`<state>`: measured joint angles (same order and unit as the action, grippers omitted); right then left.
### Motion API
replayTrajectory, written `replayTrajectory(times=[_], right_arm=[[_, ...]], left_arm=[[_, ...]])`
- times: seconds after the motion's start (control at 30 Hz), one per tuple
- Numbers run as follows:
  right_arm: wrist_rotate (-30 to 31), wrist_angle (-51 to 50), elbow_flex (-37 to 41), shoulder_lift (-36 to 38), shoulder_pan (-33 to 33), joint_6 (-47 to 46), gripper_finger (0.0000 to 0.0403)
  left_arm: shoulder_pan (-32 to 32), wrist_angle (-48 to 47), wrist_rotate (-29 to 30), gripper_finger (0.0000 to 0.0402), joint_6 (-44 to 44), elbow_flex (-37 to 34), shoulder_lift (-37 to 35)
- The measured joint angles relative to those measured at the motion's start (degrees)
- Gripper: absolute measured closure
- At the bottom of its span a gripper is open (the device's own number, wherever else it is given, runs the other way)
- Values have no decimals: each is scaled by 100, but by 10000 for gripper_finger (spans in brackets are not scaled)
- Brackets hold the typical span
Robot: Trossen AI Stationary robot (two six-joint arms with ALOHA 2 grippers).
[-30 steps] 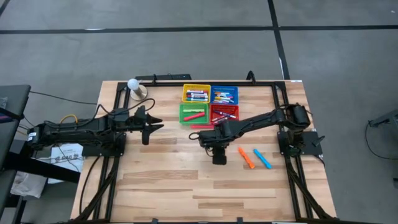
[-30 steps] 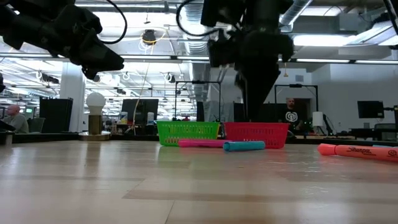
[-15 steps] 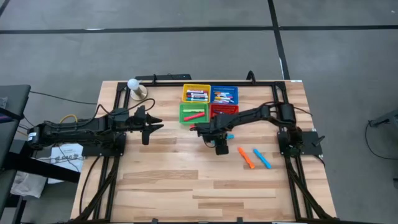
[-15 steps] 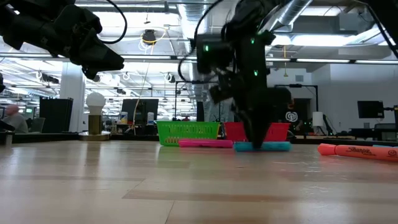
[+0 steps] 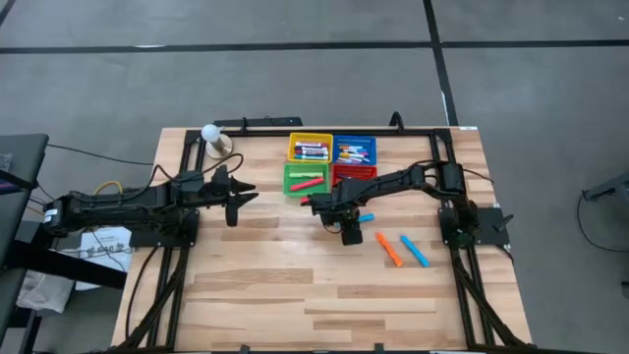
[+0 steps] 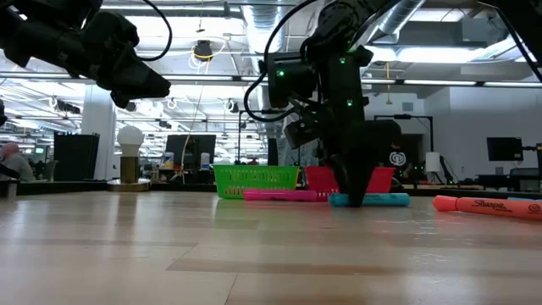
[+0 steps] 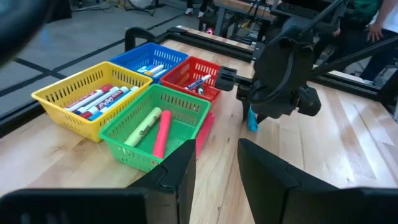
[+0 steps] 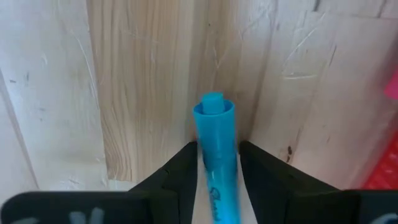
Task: Pick & Place Markers
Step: Put the top large blue highlighter pen into the green bin
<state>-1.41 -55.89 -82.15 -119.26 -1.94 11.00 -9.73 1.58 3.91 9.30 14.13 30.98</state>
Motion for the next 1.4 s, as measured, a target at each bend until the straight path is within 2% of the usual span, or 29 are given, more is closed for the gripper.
replayTrajectory(times=[0.3, 0.4, 0.53, 0.73, 0.93, 1.13, 1.4], right_arm=[[-21, 44, -7, 2, 22, -449, 348], [-39, 61, -7, 33, 55, -646, 346], [-408, -144, -253, 88, 85, -941, 335], [-817, -543, -1149, 244, 92, -1105, 337], [-923, -1165, -2584, 302, 44, -1066, 337], [-913, -1224, -3758, 302, -210, -1053, 337], [-548, -961, -4315, 304, -705, -902, 337]], left_arm=[[0, 0, 15, 284, 0, -2, 0], [0, 0, 15, 284, 0, -2, 0], [0, 0, 16, 284, 0, -2, 0], [1, 7, 15, 284, 0, -5, 24], [1, 59, 16, 284, 0, -7, 110], [1, 62, 16, 284, 0, -7, 173], [1, 114, 16, 284, 0, -7, 181]])
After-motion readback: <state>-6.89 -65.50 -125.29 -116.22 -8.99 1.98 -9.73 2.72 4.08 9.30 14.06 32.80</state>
